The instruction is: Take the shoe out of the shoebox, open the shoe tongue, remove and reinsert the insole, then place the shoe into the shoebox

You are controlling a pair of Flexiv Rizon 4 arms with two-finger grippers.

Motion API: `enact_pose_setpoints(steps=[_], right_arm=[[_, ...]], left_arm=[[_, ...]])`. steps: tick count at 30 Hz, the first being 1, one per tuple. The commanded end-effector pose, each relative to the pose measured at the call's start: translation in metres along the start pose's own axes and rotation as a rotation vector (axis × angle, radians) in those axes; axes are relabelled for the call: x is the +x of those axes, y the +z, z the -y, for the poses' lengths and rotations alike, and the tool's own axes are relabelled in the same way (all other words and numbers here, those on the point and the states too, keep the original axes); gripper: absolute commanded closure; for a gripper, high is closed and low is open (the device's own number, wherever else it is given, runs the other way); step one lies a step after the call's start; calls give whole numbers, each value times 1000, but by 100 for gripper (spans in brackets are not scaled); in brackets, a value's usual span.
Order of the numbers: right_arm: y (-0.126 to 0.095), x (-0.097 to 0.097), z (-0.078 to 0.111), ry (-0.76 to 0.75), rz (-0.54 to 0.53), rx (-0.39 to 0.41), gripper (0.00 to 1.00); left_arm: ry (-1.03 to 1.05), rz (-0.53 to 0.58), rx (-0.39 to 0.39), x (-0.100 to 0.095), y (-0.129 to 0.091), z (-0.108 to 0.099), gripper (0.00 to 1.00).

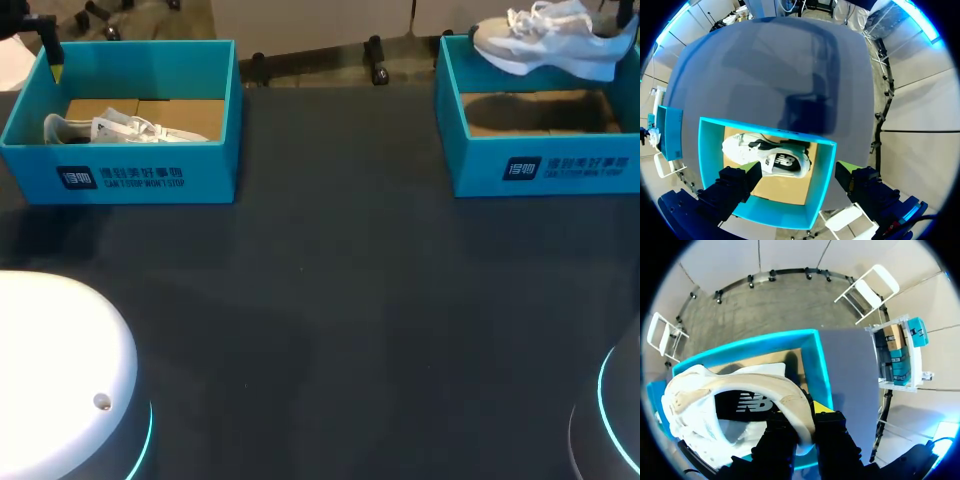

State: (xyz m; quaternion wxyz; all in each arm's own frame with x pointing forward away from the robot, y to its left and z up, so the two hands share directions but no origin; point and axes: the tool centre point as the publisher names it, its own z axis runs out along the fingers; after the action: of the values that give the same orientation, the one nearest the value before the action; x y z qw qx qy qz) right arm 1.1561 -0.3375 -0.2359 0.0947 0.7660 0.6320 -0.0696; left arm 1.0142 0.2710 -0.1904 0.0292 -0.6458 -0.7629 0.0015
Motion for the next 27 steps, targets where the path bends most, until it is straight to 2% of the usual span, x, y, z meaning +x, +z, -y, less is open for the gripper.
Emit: enact_pose_setpoints(steps=[1,12,27], right_arm=[[-31,-3,20,-9,-6,-61,100],[-78,4,48,-35,-20,-69,100],[-119,22,91,-30,-17,-15,100]], left_arm=[[-1,-2,-4,0,0,2,0],[-1,-2,-4,0,0,2,0],[-1,-2,-4,0,0,2,0]])
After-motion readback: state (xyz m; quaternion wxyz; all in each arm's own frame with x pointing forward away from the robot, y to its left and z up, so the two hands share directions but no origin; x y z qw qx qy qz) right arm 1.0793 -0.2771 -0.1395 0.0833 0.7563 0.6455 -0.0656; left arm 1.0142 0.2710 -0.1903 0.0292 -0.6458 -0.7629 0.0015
